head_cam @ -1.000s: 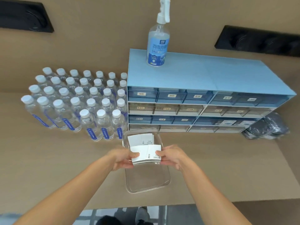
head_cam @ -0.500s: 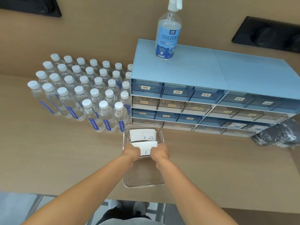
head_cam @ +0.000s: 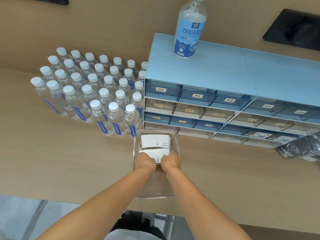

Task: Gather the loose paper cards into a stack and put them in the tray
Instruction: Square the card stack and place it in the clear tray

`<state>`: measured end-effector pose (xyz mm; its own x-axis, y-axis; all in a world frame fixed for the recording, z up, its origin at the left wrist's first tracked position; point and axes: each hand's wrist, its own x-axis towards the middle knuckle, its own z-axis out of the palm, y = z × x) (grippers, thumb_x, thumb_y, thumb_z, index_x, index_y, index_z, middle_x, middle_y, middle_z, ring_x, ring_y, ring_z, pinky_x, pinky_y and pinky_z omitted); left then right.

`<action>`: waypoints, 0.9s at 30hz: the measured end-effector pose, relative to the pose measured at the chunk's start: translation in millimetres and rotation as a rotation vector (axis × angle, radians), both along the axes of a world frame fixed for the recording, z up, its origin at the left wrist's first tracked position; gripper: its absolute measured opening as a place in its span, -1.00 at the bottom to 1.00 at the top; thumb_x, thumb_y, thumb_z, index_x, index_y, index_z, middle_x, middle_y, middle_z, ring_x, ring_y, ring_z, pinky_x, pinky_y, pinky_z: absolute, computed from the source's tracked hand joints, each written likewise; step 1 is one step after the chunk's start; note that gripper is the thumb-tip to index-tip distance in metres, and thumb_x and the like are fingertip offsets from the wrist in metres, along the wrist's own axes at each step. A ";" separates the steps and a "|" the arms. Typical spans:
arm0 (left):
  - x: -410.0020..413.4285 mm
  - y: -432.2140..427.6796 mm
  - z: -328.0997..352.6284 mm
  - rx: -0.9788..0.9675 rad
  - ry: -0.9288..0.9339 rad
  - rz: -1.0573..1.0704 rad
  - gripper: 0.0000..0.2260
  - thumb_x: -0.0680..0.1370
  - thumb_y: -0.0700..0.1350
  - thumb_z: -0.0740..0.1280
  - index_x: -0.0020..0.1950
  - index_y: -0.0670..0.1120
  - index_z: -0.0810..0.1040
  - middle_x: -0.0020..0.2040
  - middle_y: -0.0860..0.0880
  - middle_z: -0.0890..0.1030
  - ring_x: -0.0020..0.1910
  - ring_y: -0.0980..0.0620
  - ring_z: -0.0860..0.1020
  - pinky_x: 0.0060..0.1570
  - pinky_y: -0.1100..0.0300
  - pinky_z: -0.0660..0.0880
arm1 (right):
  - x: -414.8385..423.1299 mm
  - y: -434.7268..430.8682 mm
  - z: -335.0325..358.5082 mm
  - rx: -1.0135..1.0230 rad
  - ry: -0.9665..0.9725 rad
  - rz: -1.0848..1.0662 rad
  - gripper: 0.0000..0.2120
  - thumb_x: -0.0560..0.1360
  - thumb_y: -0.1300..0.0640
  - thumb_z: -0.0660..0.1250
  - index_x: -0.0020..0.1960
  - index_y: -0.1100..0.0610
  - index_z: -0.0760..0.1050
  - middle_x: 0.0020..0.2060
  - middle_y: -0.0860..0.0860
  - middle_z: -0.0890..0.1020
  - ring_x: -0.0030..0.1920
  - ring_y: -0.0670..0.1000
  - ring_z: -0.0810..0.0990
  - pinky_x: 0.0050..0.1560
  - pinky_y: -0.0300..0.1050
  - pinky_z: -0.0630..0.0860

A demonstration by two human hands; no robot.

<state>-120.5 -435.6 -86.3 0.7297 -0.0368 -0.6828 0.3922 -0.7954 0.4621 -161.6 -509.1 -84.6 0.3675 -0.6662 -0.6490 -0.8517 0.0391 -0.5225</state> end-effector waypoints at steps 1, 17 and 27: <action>-0.7 -0.1 -0.4 0.034 -0.017 -0.038 -0.68 0.50 -0.29 0.23 0.24 -0.32 0.49 0.27 -0.24 0.53 0.23 -0.22 0.54 0.12 0.06 0.51 | -0.1 0.1 -0.1 -0.007 0.001 0.004 -0.69 0.52 0.20 0.19 0.21 0.23 0.54 0.20 0.16 0.60 0.22 0.22 0.56 0.23 0.03 0.53; -1.6 3.6 -3.5 0.185 -0.138 -0.253 -0.68 0.56 -0.24 0.25 0.30 -0.32 0.44 0.27 -0.23 0.54 0.27 -0.18 0.53 0.17 0.07 0.48 | -4.0 1.0 0.2 -0.124 0.048 0.084 -0.73 0.58 0.21 0.21 0.21 0.27 0.55 0.21 0.20 0.61 0.28 0.21 0.53 0.18 -0.09 0.48; 1.0 6.4 6.8 0.255 -0.167 -0.339 -0.71 0.57 -0.22 0.27 0.27 -0.26 0.48 0.27 -0.19 0.56 0.29 -0.13 0.53 0.19 0.13 0.48 | -8.7 -0.7 19.0 -0.084 0.039 0.127 -0.68 0.58 0.20 0.17 0.24 0.32 0.52 0.25 0.24 0.58 0.29 0.23 0.52 0.18 -0.06 0.49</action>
<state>-119.4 -429.2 -79.5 0.8062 -0.1388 -0.5751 0.0268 -0.9625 0.2699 -170.3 -509.7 -65.7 0.4278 -0.6684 -0.6084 -0.8670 -0.1131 -0.4854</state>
